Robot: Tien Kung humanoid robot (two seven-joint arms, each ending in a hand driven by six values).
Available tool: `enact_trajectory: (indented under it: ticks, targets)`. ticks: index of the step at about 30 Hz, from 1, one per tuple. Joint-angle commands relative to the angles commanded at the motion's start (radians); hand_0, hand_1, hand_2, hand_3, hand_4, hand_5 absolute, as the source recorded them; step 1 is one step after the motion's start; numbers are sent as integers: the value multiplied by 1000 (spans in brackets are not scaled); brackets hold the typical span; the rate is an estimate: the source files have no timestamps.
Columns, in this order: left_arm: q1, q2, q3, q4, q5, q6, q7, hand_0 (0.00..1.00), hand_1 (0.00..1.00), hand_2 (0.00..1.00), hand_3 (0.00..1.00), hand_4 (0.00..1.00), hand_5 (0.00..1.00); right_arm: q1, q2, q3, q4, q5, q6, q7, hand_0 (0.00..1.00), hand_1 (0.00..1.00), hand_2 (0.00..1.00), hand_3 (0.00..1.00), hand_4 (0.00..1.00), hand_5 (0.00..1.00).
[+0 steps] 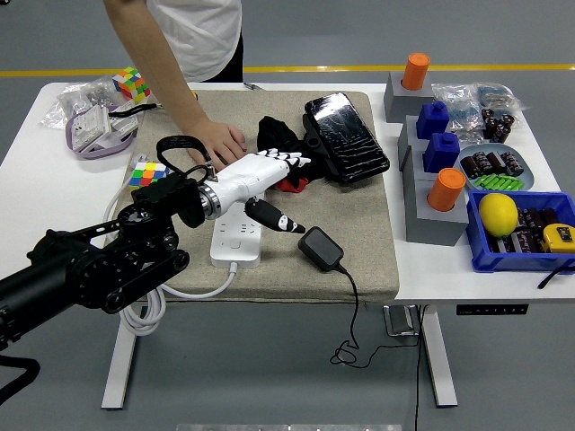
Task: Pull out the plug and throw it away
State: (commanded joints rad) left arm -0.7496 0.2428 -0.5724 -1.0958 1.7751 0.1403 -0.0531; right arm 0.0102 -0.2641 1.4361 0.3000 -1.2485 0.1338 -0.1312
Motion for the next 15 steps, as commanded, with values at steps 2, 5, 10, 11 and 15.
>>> enact_trajectory:
  ticks: [2, 5, 10, 11, 15]
  targets:
    - [46, 35, -41, -62, -57, 68, -69, 998, 998, 998, 998, 998, 825, -1, 0, 2, -1, -2, 1, 0, 630, 666, 689, 635, 991, 558]
    - [120, 87, -80, -150, -123, 137, -176, 703, 763, 741, 998, 998, 490, -2, 1, 9, -1, -4, 2, 0, 630, 666, 689, 635, 991, 558]
    - [226, 139, -135, -224, -94, 109, -178, 703, 763, 741, 998, 998, 490, -2, 1, 10, 3, -1, 2, 1, 628, 667, 689, 634, 991, 558]
    - [245, 147, -146, -232, -93, 91, -163, 703, 763, 741, 998, 998, 490, -2, 1, 9, 4, -2, 2, 1, 628, 667, 689, 634, 991, 558]
    - [297, 168, -177, -255, -90, 18, -101, 176, 171, 213, 950, 542, 2, -2, -1, 11, 5, -3, 1, 0, 630, 666, 689, 634, 991, 558]
